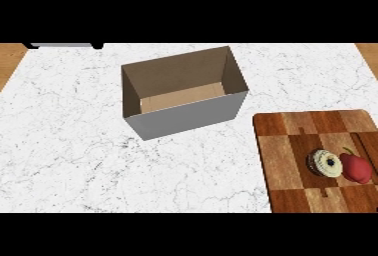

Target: Pick the cupcake from the cutting board and place it in the cardboard box

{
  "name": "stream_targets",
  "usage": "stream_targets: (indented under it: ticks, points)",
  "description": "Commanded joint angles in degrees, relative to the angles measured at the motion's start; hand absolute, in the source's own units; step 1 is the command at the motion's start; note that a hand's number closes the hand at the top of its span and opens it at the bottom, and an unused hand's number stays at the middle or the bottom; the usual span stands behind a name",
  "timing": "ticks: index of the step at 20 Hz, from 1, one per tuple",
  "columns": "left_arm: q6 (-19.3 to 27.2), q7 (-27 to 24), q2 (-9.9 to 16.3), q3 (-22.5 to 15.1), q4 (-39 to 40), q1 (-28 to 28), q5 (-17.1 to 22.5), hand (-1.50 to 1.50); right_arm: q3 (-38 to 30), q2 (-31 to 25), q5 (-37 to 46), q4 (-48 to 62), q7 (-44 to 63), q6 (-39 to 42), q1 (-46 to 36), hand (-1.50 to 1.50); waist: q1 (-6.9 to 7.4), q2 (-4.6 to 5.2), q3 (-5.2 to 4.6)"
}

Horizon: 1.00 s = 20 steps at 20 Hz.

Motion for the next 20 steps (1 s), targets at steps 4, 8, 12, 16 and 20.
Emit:
stream_targets:
  ticks: [4,8,12,16,20]
  points:
    - [-2.4,-2.5,-7.9,-12.0,-4.0,-7.1,-3.3,0.0,5.0,-7.5,11.3,3.9,2.6,2.7,-5.2,-1.5,0.36,-0.24,0.42]
    - [-1.5,-5.8,-9.8,-13.2,-1.2,-6.0,-5.0,0.0,10.9,-8.2,17.7,-1.1,13.5,4.8,-8.9,-1.5,0.75,-0.36,0.26]
    - [-2.4,-8.9,-9.4,-10.3,3.5,-8.6,-4.1,0.0,11.7,-6.9,19.7,-1.6,15.6,9.9,-10.3,-1.5,0.01,-0.52,0.33]
    - [-3.1,-3.5,-10.1,-11.5,-1.2,-8.4,-5.5,0.0,12.4,-2.9,23.8,-1.1,20.1,12.2,-14.3,-1.5,0.18,-0.57,0.38]
    - [-3.6,-5.1,-11.2,-10.7,-2.4,-6.4,-6.1,0.0,11.0,-0.3,27.6,-0.5,21.9,13.9,-15.6,-1.5,0.13,-0.6,0.38]
